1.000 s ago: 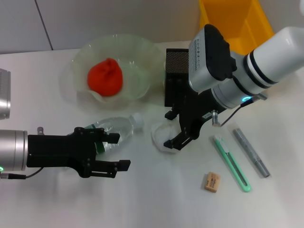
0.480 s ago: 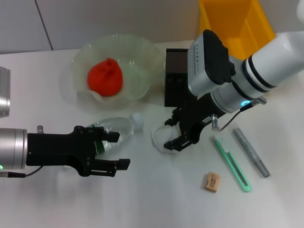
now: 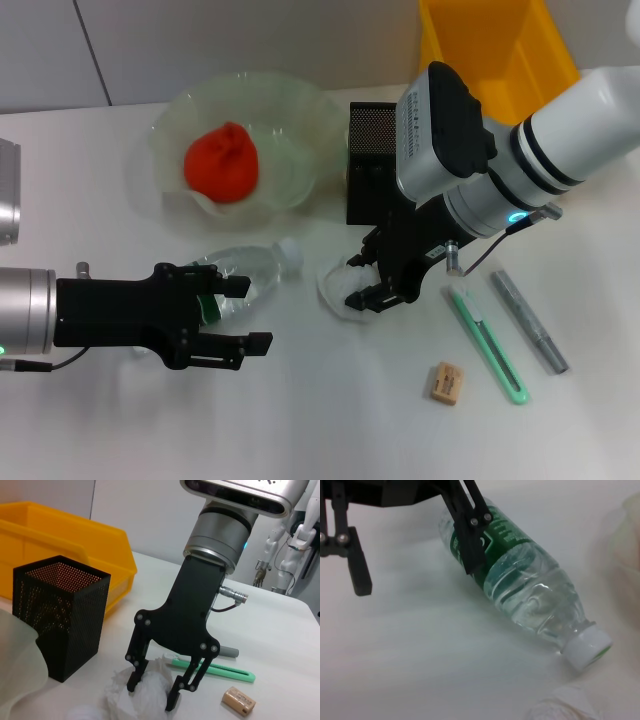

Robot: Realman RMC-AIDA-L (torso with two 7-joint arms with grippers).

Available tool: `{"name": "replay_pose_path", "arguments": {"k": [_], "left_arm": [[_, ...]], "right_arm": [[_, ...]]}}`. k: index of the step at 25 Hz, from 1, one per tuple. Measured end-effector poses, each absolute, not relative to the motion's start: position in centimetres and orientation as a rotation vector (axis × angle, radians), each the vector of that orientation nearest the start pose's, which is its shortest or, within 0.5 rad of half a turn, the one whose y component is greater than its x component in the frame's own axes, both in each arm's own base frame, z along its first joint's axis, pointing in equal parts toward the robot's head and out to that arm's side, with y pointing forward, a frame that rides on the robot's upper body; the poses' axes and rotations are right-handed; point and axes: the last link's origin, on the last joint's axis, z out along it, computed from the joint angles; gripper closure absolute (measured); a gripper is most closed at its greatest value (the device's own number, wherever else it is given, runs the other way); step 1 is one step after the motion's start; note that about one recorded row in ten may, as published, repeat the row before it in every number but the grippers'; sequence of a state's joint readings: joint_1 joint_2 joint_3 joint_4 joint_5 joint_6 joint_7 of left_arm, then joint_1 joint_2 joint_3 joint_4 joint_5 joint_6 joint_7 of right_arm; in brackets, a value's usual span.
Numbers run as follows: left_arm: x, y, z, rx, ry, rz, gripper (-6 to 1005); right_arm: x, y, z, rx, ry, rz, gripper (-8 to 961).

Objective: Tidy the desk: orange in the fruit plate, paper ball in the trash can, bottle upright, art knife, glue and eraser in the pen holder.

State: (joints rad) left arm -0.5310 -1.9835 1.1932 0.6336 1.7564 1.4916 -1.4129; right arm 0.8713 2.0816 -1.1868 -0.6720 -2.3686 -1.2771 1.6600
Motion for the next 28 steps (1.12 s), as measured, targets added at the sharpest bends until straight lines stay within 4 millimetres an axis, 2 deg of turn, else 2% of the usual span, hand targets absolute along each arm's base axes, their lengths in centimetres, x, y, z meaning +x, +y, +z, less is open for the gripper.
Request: {"name": "replay_pose_path", "arguments": {"k": [7, 13, 20, 24, 28], "left_arm": [[-24.6, 32.3, -2.3, -2.989, -0.504, -0.538, 186], [-24.6, 32.4, -2.1, -2.984, -0.512, -0.541, 186], [-24.6, 32.5, -2.1, -2.983, -0.512, -0.542, 187], [-24.5, 32.5, -2.1, -2.983, -0.512, -0.542, 187], [-24.5, 32.5, -2.1, -2.984, -0.509, -0.543, 187]], "right_arm": [[18.1, 39.2, -5.7, -3.017, 0.183, -0.254, 502], [16.6, 38.9, -3.0, -3.019, 0.215, -0.112, 543], [15.4, 38.3, 1.8, -2.961, 0.257, 0.232, 547], [15.8, 38.1, 5.0, -2.851, 0.295, 0.491, 549], [17.2, 38.0, 8.1, -2.683, 0.334, 0.774, 551]]}}
